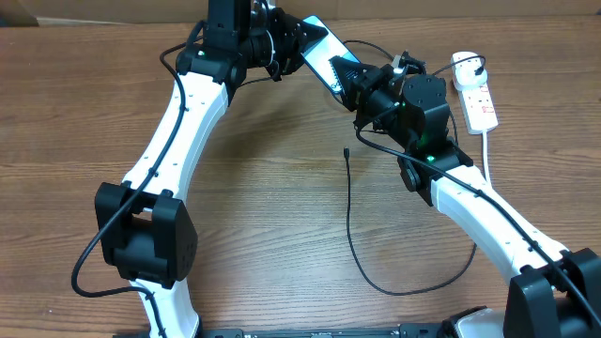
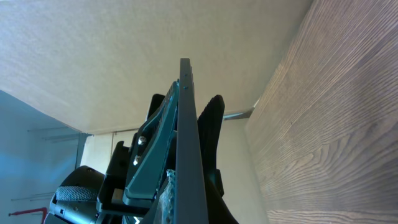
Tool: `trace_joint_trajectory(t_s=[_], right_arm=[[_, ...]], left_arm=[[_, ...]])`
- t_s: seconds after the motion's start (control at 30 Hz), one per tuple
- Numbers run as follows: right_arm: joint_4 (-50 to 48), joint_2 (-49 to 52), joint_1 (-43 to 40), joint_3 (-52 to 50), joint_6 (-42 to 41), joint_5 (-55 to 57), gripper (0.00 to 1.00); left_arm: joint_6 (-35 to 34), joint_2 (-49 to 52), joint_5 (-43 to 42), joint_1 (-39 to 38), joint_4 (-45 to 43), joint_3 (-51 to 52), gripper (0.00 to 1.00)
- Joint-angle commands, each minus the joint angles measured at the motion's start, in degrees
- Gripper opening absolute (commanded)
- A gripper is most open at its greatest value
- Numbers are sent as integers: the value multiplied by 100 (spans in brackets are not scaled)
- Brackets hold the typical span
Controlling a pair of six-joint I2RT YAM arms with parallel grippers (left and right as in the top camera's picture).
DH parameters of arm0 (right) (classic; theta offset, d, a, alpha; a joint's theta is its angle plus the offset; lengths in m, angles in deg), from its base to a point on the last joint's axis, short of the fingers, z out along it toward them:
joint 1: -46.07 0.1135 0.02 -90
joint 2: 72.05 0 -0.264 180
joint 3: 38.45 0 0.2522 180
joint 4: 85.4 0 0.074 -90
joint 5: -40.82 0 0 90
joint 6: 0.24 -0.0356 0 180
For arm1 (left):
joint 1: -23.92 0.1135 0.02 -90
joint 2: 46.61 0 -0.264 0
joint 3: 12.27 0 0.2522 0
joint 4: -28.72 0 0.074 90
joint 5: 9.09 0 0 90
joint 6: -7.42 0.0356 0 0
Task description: Plug charger to phone and switch on socket
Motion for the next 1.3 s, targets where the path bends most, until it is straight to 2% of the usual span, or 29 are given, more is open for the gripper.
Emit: trace_joint_trajectory(t_s=[0.0, 0.13, 0.3, 0.87, 0.9, 0.93, 1.03, 1.13, 1.27], right_arm=[[127, 83, 330, 17, 321, -1469, 4], [131, 83, 330, 17, 319, -1600, 4], [149, 83, 330, 17, 317, -1792, 4], [149, 83, 330, 17, 302, -2046, 4], [149, 83, 330, 17, 302, -2044, 4], [149, 83, 330, 17, 304, -2044, 4], [149, 83, 330, 17, 319, -2057, 4], [146, 83, 330, 20, 321, -2133, 4], [142, 83, 330, 17, 321, -2208, 4]], left_arm=[[140, 11, -4, -326, -216, -83, 22], [433, 11, -2, -326, -216, -83, 20], [682, 11, -4, -326, -219, -83, 4], [680, 11, 184, -326, -260, -83, 5], [678, 11, 192, -326, -260, -83, 10], [678, 11, 186, -326, -260, -83, 24], [678, 11, 164, -326, -258, -83, 40], [680, 11, 160, -326, -260, -83, 45], [680, 11, 129, -326, -260, -83, 41]])
